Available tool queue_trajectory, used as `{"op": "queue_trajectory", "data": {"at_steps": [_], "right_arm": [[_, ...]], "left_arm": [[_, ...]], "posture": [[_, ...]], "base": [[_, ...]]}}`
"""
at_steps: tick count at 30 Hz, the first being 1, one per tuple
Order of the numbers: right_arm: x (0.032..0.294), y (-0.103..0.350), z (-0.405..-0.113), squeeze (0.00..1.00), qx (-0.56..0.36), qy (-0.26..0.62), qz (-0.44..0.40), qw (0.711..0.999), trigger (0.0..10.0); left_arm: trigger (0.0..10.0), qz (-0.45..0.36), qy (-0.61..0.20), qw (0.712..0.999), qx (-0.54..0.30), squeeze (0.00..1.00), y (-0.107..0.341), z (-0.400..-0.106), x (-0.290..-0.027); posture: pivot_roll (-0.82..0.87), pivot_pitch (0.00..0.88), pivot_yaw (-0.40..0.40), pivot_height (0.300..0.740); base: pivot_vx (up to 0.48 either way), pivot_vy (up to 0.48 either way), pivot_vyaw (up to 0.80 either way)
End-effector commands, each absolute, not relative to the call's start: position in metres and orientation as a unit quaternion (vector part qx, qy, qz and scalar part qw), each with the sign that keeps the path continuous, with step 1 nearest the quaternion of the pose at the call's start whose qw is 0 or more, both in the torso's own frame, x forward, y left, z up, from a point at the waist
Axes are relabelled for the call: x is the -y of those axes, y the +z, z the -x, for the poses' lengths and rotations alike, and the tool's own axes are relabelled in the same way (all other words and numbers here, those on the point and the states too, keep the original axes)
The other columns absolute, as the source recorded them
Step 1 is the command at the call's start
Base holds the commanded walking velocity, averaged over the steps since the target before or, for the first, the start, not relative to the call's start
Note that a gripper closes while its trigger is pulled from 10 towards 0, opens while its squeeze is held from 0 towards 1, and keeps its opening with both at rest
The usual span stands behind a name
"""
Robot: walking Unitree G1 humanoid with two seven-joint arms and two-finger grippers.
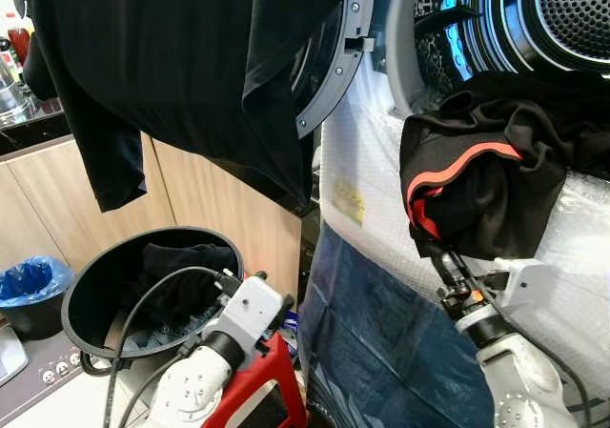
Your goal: Clothes washing
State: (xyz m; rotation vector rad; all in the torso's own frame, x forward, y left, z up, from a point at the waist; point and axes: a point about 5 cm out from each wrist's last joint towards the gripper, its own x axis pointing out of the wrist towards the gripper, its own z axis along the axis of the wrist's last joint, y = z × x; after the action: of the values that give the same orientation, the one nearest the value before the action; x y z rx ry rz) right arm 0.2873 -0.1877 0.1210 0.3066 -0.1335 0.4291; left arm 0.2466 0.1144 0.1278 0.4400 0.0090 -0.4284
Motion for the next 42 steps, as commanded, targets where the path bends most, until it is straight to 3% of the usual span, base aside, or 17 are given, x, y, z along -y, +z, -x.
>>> {"op": "queue_trajectory", "data": {"at_steps": [1, 19, 42], "right_arm": [[0.190, 0.114, -0.282, 0.00, 0.061, 0.216, -0.140, 0.964, 10.0], [0.183, 0.099, -0.271, 0.00, 0.046, 0.258, -0.111, 0.959, 10.0], [0.179, 0.093, -0.269, 0.00, 0.042, 0.250, -0.121, 0.960, 10.0]], "left_arm": [[10.0, -0.234, -0.222, 0.947, 0.007, 0.00, 0.126, -0.248, -0.111], [10.0, -0.229, -0.251, 0.941, -0.003, 0.00, 0.106, -0.251, -0.112], [10.0, -0.222, -0.254, 0.941, 0.000, 0.00, 0.103, -0.248, -0.112]], "posture": [[0.04, 0.000, -0.025, 0.740], [0.03, 0.000, -0.012, 0.740], [0.04, 0.000, -0.019, 0.740]], "base": [[0.000, 0.000, 0.00], [0.000, 0.000, 0.00], [0.000, 0.000, 0.00]]}}
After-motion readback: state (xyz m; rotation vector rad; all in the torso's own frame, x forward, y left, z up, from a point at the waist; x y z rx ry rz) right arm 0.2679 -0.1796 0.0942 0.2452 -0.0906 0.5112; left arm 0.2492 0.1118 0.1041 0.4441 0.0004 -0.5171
